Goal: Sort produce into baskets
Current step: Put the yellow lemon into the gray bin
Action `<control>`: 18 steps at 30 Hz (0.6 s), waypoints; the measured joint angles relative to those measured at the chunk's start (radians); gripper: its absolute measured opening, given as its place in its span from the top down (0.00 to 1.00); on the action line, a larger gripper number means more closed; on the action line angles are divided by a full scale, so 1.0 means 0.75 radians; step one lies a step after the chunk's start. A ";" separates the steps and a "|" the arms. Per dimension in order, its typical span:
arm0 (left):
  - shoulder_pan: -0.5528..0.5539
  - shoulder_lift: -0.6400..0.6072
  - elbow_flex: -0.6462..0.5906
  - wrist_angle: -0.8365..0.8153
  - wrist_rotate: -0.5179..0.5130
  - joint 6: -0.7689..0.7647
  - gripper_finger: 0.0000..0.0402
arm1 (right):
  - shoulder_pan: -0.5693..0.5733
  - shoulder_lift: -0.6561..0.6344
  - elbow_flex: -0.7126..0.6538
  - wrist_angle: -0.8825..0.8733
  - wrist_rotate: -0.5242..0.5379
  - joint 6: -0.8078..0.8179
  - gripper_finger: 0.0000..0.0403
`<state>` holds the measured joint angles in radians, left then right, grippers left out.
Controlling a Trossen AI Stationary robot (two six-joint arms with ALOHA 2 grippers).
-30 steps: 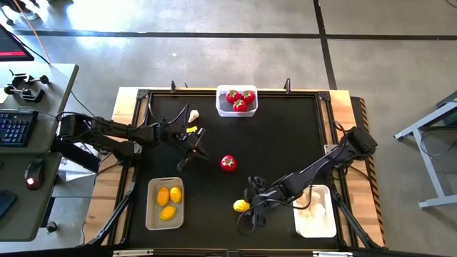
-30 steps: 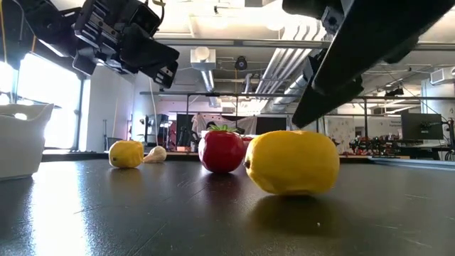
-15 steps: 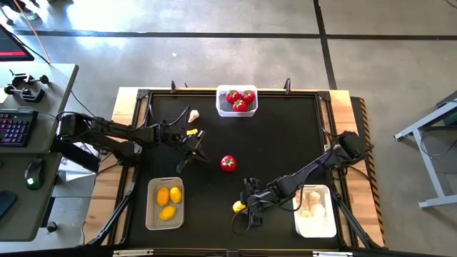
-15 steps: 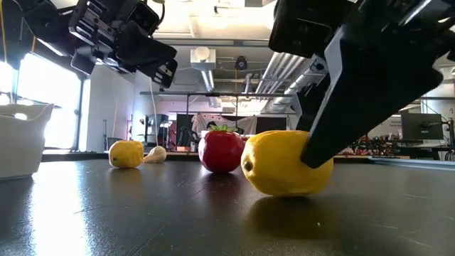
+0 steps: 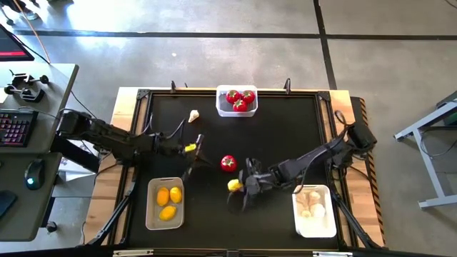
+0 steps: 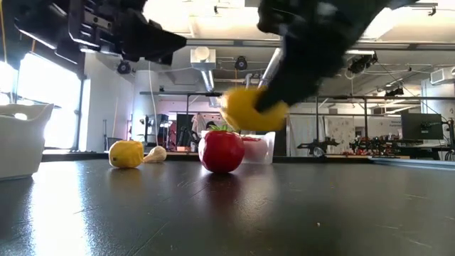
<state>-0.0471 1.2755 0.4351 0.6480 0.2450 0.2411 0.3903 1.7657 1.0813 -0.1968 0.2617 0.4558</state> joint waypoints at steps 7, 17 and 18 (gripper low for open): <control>-0.257 0.000 0.001 0.004 -0.488 0.371 0.90 | -0.109 -0.021 0.000 0.226 -0.068 0.083 0.65; -0.509 -0.001 0.101 -0.191 -0.860 0.451 0.59 | -0.155 -0.023 0.000 0.387 -0.150 0.155 0.64; -0.524 -0.001 0.121 -0.238 -0.887 0.452 0.56 | -0.159 -0.023 0.000 0.388 -0.150 0.164 0.64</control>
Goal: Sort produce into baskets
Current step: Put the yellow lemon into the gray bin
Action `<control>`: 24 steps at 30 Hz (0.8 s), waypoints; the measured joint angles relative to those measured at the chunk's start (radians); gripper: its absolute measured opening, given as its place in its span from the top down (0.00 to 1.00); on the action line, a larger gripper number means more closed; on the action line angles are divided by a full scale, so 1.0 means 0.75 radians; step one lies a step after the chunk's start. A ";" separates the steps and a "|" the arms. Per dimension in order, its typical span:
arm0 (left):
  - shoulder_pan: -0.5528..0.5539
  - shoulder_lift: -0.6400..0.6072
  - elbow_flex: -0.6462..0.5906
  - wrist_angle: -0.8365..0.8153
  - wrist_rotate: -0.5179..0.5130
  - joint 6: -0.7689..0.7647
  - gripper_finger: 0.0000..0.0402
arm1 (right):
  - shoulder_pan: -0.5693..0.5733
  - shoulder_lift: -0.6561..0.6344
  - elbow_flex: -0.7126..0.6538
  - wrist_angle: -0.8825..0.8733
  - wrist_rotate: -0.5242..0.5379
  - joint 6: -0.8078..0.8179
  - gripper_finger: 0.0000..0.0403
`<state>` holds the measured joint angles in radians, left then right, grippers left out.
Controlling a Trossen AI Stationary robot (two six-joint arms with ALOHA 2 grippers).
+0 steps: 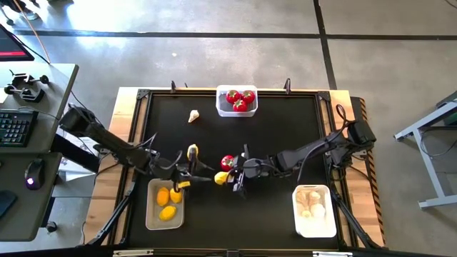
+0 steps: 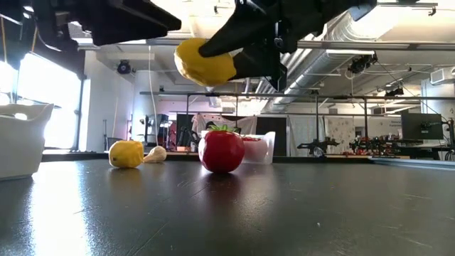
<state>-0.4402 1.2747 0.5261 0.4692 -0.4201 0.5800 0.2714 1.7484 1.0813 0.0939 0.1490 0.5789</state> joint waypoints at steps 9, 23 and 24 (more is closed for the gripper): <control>-0.035 0.002 0.132 -0.280 -0.068 -0.067 0.36 | -0.044 -0.005 0.000 0.059 -0.021 0.035 0.64; -0.035 0.090 0.134 -0.164 -0.104 0.146 0.36 | -0.066 -0.005 0.000 0.173 -0.130 0.026 0.64; -0.033 0.094 0.134 -0.160 -0.106 0.148 0.36 | -0.066 -0.005 0.000 0.175 -0.130 0.025 0.64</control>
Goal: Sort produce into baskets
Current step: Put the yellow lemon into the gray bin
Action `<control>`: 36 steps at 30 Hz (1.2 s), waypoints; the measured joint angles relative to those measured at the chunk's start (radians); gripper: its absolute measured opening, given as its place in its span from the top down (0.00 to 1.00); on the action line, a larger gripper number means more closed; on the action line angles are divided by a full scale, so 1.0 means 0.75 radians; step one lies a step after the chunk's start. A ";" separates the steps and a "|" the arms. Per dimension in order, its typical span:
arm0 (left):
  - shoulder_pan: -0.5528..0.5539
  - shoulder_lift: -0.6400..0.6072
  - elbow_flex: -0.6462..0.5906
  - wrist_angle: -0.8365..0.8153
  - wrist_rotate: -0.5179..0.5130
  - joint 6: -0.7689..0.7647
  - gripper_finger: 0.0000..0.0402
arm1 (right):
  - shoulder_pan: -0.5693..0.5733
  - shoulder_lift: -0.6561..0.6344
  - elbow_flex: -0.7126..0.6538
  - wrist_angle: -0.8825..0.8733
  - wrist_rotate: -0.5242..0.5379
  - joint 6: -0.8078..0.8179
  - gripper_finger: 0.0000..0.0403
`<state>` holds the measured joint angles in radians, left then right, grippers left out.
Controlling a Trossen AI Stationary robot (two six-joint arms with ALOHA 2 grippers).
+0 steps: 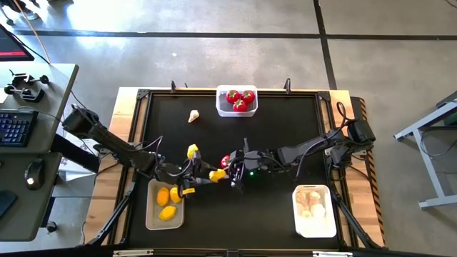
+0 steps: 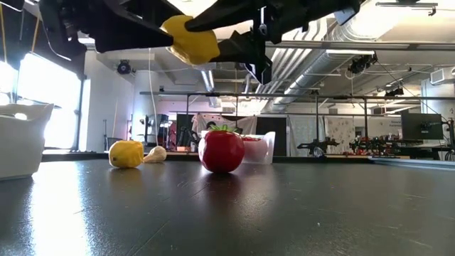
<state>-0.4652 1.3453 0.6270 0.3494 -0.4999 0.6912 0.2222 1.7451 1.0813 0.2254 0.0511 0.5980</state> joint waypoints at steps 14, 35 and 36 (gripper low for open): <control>0.001 -0.002 0.000 -0.013 0.031 0.008 0.64 | 0.001 0.000 0.000 0.008 0.003 -0.058 0.55; -0.090 -0.116 0.284 -0.818 0.139 -0.375 0.69 | 0.000 -0.033 0.002 0.067 0.033 -0.211 0.41; -0.099 -0.122 0.305 -0.881 0.172 -0.421 0.69 | 0.000 -0.034 0.002 0.044 0.053 -0.234 0.43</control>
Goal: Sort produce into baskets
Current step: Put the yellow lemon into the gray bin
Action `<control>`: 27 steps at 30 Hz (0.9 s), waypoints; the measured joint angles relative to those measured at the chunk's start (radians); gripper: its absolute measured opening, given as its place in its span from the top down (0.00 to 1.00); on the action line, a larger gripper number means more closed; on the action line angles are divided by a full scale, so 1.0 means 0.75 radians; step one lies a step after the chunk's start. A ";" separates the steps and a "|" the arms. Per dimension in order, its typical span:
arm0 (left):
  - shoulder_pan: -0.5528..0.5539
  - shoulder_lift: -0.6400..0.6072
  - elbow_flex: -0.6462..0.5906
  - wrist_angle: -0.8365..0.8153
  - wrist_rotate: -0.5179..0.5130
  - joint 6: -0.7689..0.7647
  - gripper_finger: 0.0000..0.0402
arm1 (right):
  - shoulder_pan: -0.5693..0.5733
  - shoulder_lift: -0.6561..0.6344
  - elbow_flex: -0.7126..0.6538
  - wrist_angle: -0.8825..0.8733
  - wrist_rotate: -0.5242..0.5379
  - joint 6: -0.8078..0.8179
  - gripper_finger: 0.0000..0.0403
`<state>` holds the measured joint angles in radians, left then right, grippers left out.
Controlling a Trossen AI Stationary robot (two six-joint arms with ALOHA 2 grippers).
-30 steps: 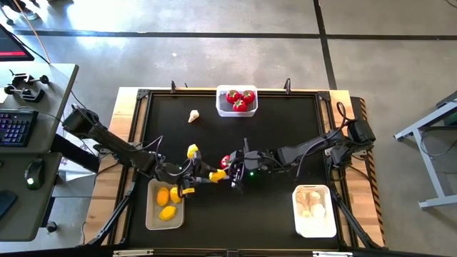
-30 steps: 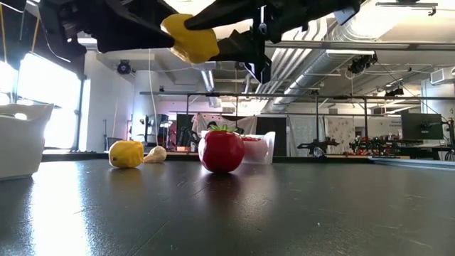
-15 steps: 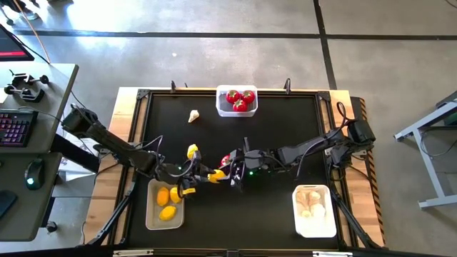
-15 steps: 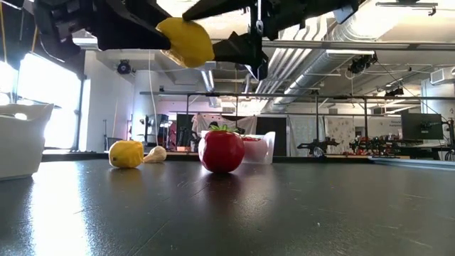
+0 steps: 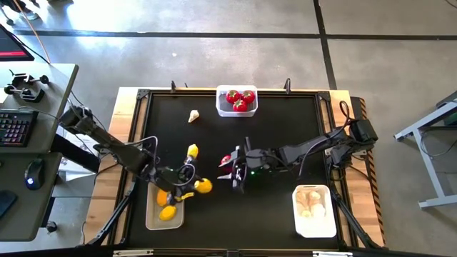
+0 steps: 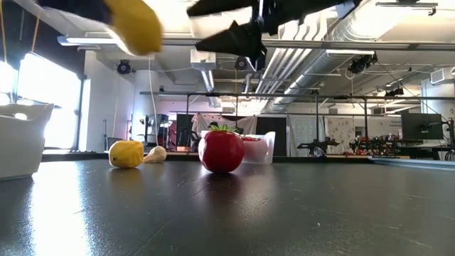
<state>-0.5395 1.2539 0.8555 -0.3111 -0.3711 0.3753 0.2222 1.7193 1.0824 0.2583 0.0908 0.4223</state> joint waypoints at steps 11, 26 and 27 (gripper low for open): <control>-0.087 -0.062 0.167 -0.638 0.476 -0.777 0.69 | 0.011 -0.001 0.000 -0.163 0.290 -0.075 0.58; -0.234 -0.047 0.166 -0.837 0.688 -1.183 0.69 | 0.003 -0.001 0.000 -0.162 0.330 -0.134 0.60; -0.241 -0.047 0.166 -0.837 0.692 -1.200 0.69 | 0.004 -0.001 0.000 -0.165 0.330 -0.133 0.60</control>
<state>-0.7203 1.2190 0.9798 -0.9386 0.1482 -0.5246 0.2249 1.7187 1.0824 0.1348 0.3382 0.3223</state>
